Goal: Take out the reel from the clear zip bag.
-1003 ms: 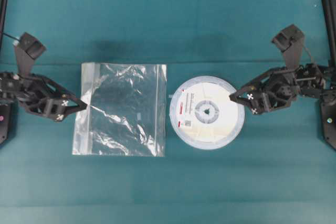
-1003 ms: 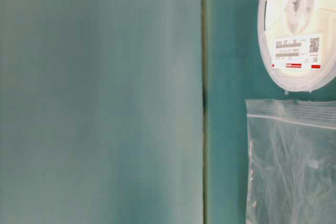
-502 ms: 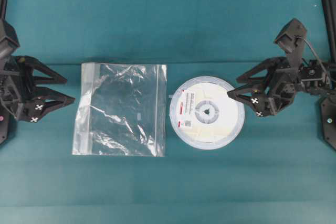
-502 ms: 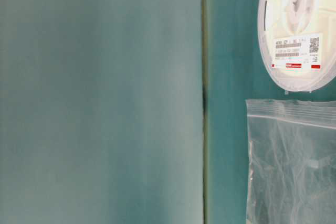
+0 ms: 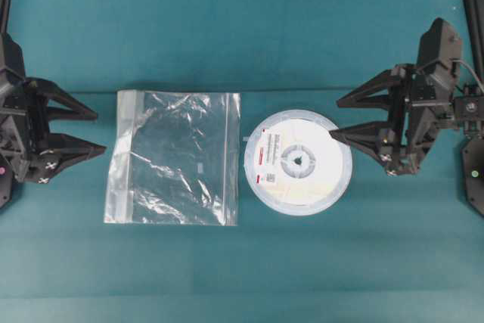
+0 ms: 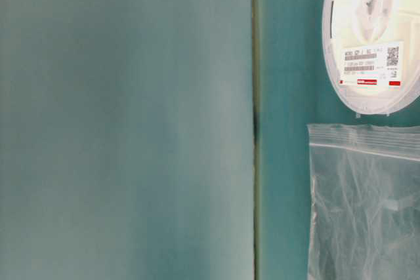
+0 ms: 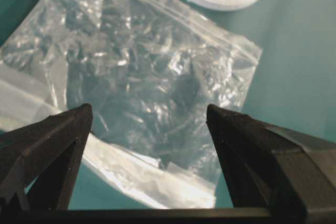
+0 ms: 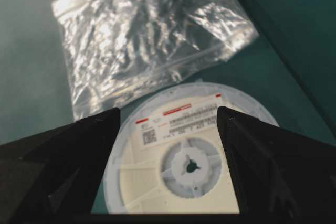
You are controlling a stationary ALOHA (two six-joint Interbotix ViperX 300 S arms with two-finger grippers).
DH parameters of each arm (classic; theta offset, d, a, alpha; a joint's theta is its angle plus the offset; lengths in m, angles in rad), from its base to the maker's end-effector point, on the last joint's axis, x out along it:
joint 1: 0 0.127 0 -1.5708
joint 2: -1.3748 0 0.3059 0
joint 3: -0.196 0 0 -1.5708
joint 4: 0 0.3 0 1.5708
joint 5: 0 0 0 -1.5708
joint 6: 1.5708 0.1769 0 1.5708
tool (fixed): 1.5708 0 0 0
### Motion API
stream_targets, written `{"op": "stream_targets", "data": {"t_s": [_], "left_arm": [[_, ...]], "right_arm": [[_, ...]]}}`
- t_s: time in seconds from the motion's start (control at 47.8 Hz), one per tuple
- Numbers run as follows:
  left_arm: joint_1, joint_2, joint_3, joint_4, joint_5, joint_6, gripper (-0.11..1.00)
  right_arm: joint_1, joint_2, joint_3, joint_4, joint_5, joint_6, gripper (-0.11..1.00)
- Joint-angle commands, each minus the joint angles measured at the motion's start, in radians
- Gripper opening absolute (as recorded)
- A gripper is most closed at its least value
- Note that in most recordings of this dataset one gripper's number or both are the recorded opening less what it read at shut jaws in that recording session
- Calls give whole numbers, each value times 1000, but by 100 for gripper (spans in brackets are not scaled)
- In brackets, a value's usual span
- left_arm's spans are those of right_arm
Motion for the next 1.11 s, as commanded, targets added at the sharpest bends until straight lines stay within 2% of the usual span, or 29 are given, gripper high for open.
{"op": "stream_targets", "data": {"t_s": [0.0,0.334,0.606,0.711,1.087], "left_arm": [[-3,-3,-21,3,-25,43,94],[-8,-11,-23,3,-69,173,94],[-15,-11,-25,3,-91,202,94],[-15,-12,-29,3,-98,206,94],[-43,-44,-32,3,-133,212,92]], "right_arm": [[21,-20,-21,-43,9,-6,86],[48,-86,-38,-181,67,-5,86],[48,-107,-109,-284,143,-3,86],[49,-107,-118,-301,147,-3,86],[54,-107,-118,-301,149,-3,86]]}}
